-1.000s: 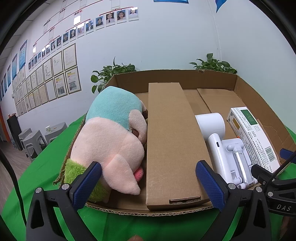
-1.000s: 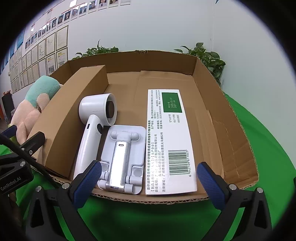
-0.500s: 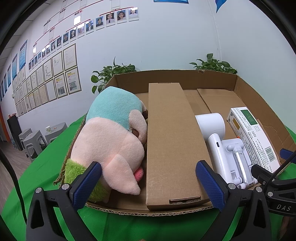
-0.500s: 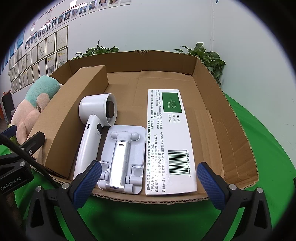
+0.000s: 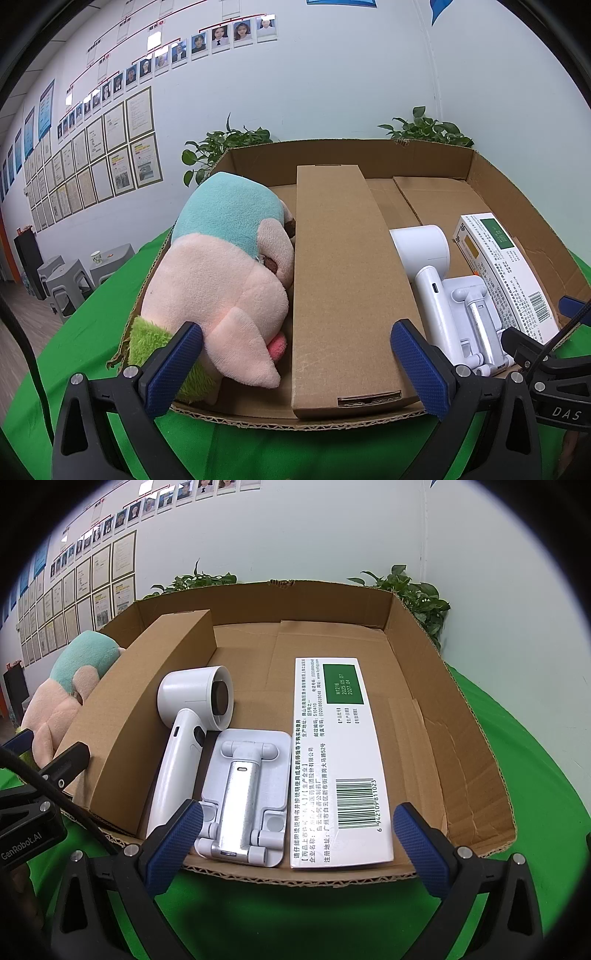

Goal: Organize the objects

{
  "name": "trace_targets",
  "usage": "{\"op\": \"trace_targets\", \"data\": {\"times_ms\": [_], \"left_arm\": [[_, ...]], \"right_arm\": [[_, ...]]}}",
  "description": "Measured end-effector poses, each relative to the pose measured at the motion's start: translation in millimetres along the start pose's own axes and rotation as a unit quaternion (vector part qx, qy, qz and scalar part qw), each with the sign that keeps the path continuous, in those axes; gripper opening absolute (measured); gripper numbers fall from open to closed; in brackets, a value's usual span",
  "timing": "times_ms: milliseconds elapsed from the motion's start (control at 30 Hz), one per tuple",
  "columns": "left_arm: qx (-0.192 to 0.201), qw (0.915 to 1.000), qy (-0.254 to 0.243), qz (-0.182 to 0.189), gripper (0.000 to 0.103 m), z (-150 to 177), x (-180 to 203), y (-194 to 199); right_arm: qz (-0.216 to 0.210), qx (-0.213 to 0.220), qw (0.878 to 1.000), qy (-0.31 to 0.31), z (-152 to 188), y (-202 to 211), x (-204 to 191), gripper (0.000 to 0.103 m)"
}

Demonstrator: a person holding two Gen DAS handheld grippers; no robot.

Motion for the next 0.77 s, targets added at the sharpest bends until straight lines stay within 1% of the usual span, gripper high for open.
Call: {"op": "trace_targets", "data": {"times_ms": [767], "left_arm": [[0.000,1.0000,0.000,-0.002,0.103,0.6,-0.6,-1.3]], "right_arm": [[0.000,0.000,1.000,0.000,0.0,0.0,-0.2,0.102]]}}
Point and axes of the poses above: each gripper's, at about its wrist camera, not at the fingertips, and y roughly against the way its jaws point, x to its right, z to its underside, the point moved 7 cm from there along -y, roughly the way its jaws point, and after that the axes turned 13 degrees about z, right-handed, at the moved point
